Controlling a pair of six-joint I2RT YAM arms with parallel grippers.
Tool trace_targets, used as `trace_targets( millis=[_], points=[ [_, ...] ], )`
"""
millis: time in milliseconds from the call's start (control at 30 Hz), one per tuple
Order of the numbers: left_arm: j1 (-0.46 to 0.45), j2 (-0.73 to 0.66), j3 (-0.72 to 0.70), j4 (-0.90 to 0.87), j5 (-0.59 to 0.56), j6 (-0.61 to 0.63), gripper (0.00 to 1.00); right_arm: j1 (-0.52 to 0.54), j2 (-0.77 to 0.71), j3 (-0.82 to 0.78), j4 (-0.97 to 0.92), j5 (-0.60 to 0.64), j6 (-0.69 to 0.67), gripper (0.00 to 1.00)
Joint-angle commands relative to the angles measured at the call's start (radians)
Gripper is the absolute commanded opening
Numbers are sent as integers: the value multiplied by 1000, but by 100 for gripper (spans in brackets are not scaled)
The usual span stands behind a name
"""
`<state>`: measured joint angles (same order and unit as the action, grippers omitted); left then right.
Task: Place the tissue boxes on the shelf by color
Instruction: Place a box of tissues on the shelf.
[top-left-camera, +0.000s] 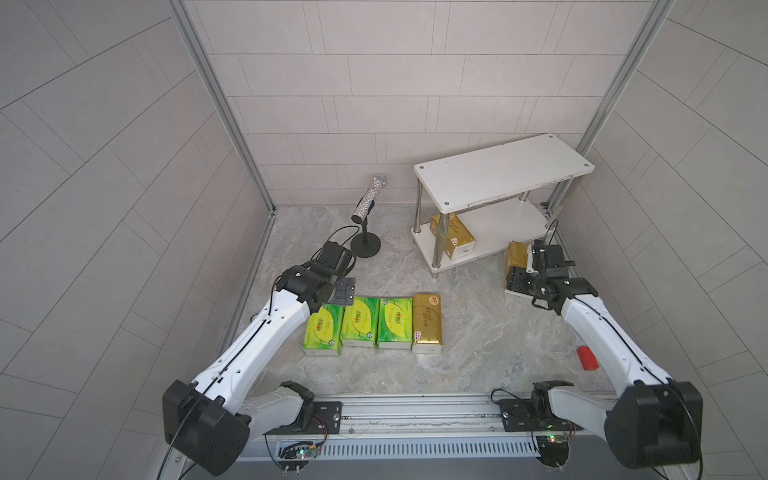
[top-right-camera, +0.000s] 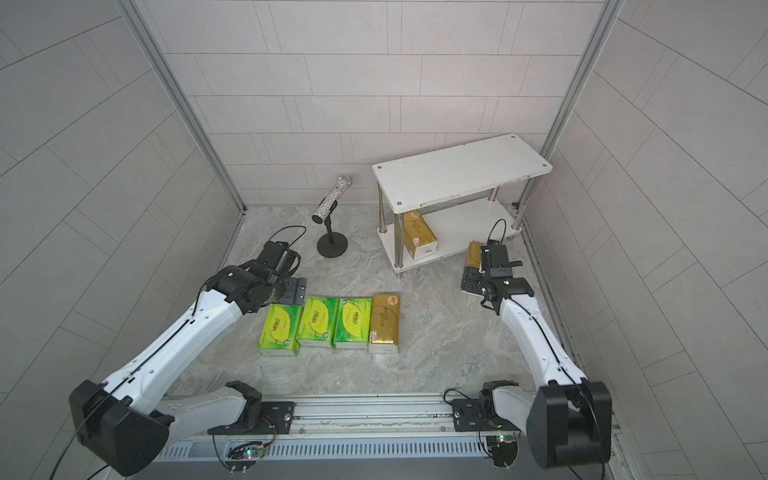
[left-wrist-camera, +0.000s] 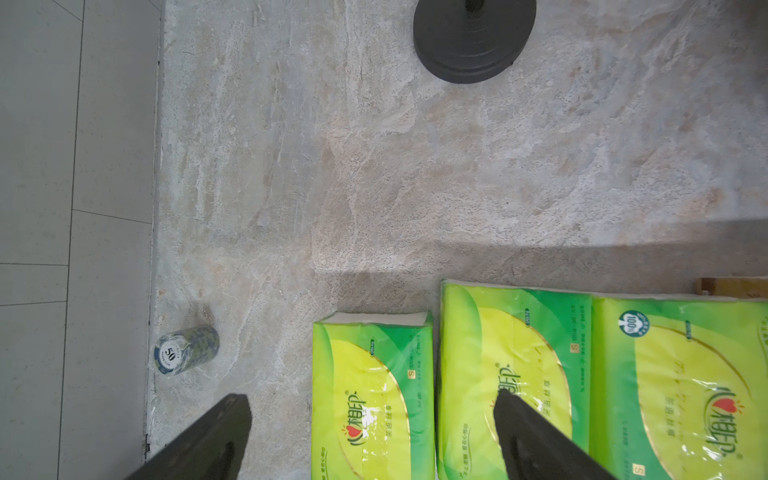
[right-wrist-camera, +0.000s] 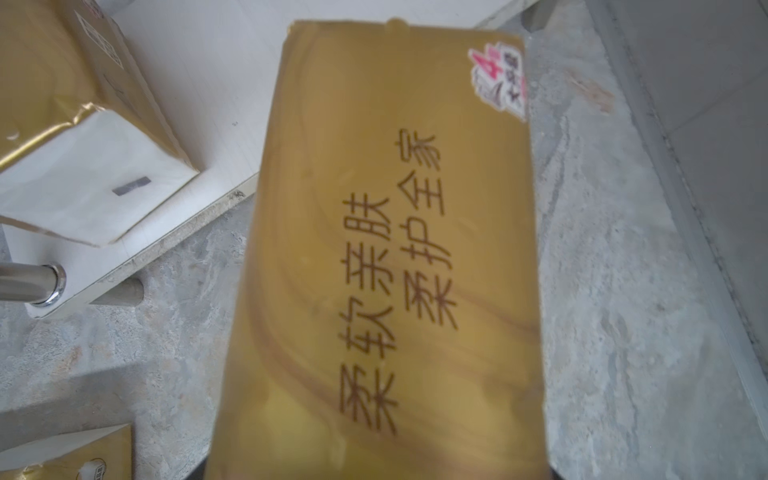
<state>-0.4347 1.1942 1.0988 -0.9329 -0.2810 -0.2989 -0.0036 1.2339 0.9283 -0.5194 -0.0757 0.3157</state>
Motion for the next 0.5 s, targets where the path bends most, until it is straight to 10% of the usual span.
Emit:
trace_targets(
  millis=[0, 467],
  points=[
    [-5, 37, 2, 46, -28, -24, 100, -21, 135, 138, 33, -121, -145, 74],
    [-12, 121, 53, -12, -58, -61, 100, -54, 567, 430, 131, -191, -259, 75]
  ],
)
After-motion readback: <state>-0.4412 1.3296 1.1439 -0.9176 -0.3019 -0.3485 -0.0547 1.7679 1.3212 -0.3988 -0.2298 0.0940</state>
